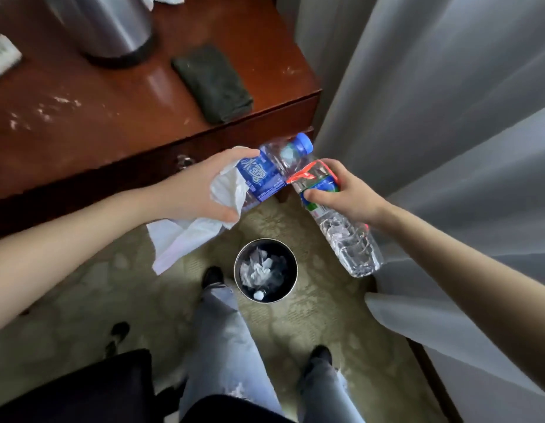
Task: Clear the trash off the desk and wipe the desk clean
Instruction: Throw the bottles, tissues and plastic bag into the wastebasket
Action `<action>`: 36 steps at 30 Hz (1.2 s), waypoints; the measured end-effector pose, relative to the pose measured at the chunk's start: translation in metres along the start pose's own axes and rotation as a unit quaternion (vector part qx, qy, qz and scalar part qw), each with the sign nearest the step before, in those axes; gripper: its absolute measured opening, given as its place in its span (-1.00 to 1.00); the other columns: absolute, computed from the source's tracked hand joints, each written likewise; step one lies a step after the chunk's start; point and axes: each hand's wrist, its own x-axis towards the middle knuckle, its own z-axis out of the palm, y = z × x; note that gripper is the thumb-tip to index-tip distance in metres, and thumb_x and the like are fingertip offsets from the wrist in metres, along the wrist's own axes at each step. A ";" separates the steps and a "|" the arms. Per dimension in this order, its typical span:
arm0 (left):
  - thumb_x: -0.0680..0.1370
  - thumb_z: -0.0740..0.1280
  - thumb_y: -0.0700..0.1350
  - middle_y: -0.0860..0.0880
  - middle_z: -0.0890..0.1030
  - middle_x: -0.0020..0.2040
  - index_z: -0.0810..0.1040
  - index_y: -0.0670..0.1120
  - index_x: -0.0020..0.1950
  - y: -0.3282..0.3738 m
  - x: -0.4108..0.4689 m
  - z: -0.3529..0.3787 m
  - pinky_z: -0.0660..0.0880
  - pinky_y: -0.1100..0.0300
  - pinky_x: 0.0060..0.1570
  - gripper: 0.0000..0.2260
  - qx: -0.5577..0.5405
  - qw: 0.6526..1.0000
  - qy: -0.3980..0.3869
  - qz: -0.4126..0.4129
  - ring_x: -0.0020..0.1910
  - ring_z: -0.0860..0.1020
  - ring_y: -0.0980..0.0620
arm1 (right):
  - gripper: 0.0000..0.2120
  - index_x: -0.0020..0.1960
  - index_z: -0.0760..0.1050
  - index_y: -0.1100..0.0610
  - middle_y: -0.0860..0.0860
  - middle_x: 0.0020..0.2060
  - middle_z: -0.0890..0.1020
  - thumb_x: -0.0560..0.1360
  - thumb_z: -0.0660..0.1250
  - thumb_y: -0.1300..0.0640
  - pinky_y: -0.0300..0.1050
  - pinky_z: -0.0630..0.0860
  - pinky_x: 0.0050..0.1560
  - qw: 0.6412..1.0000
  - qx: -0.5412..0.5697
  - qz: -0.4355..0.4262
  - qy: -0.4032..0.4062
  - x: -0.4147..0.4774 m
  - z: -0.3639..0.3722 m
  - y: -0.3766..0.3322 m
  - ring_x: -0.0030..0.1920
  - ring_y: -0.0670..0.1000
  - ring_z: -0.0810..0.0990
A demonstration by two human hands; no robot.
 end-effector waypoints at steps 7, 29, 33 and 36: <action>0.27 0.54 -0.27 0.60 0.19 0.22 0.15 0.40 0.28 -0.049 -0.016 0.132 0.15 0.64 0.10 -0.13 -0.035 0.996 0.060 -0.053 0.22 0.20 0.58 | -0.44 0.30 0.29 -0.05 -0.11 -0.05 0.57 0.39 0.45 0.01 -0.20 0.47 0.06 0.999 0.002 0.013 -0.050 -0.021 0.025 0.109 -0.06 -0.11 0.56; 0.18 0.46 0.11 0.20 0.23 0.42 0.14 0.20 0.40 -0.377 0.035 0.260 0.17 0.35 0.37 -0.14 -0.041 0.968 0.245 -0.019 0.36 0.19 0.41 | -0.42 0.32 0.17 0.03 -0.06 0.08 0.52 0.44 0.38 -0.03 -0.17 0.43 0.19 0.982 0.052 -0.169 -0.064 0.191 0.243 0.375 0.04 -0.13 0.52; 0.17 0.46 0.11 0.25 0.23 0.41 0.14 0.32 0.37 -0.387 0.030 0.273 0.22 0.36 0.32 -0.16 -0.042 0.970 0.236 -0.026 0.38 0.24 0.24 | -0.22 0.44 0.14 0.15 0.10 0.23 0.48 0.36 0.48 0.07 -0.05 0.36 0.30 0.954 -0.217 -0.147 -0.148 0.210 0.256 0.405 0.24 0.06 0.48; 0.18 0.50 0.10 0.33 0.24 0.38 0.16 0.35 0.35 -0.387 0.034 0.285 0.27 0.24 0.30 -0.17 -0.062 0.976 0.208 -0.018 0.36 0.31 0.17 | -0.19 0.47 0.12 0.20 0.21 0.30 0.38 0.38 0.46 0.05 -0.12 0.32 0.28 0.858 -0.464 -0.117 -0.187 0.200 0.249 0.409 0.31 0.18 0.38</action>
